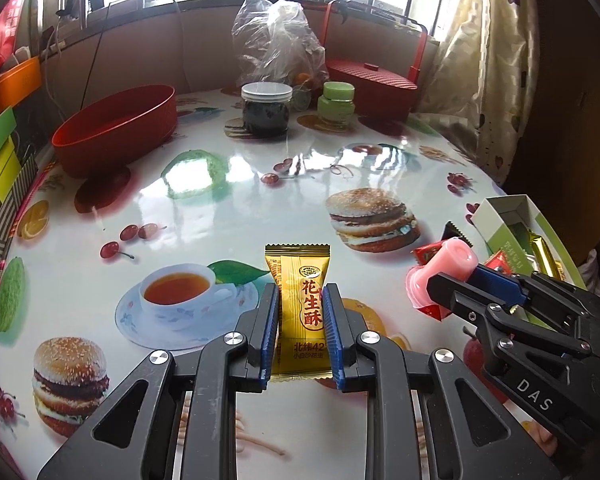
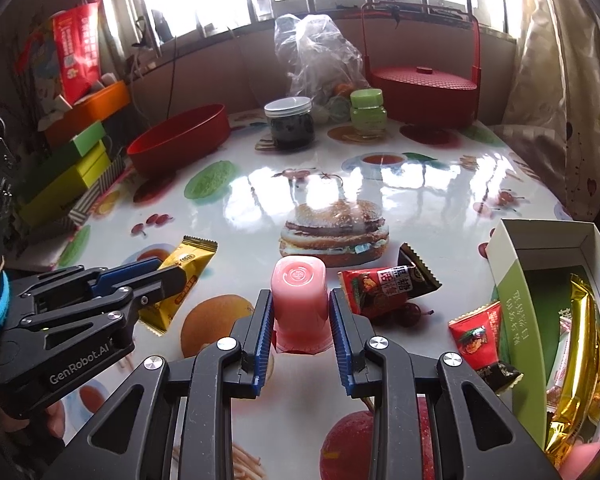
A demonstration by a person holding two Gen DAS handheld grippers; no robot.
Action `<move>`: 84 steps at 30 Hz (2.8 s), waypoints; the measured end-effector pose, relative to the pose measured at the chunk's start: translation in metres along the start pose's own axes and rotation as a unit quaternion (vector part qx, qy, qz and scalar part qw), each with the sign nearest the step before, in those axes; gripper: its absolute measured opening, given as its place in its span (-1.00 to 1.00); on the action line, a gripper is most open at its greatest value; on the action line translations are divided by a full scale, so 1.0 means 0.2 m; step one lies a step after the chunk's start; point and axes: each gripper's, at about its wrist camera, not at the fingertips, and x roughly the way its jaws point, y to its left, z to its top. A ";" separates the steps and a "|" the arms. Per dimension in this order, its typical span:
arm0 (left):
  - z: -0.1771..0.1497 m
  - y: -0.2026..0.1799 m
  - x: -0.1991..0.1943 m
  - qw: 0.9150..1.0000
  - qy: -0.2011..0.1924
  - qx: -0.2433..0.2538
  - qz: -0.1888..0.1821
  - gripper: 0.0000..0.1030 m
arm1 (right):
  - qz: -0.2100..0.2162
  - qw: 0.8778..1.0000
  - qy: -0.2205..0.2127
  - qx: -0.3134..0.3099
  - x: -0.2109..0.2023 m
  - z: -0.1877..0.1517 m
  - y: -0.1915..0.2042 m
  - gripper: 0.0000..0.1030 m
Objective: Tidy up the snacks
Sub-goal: 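Carry the peanut candy in the left tool while the right carries the jelly cup to the box, then lower the peanut candy into the box while the right tool lowers and releases the jelly cup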
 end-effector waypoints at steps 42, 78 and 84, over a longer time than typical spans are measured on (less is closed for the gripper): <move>0.10 -0.49 -0.11 0.994 -0.021 0.070 -0.083 -0.55 | -0.056 0.996 -0.059 0.048 -0.40 -0.02 -0.36 -0.48; 0.21 -0.98 0.13 0.976 0.037 0.084 -0.195 -0.55 | -0.138 0.982 -0.061 0.114 -0.59 -0.14 -0.90 -0.48; 0.20 -1.04 0.19 0.976 0.048 0.088 -0.193 -0.55 | -0.146 0.980 -0.057 0.123 -0.60 -0.17 -0.96 -0.48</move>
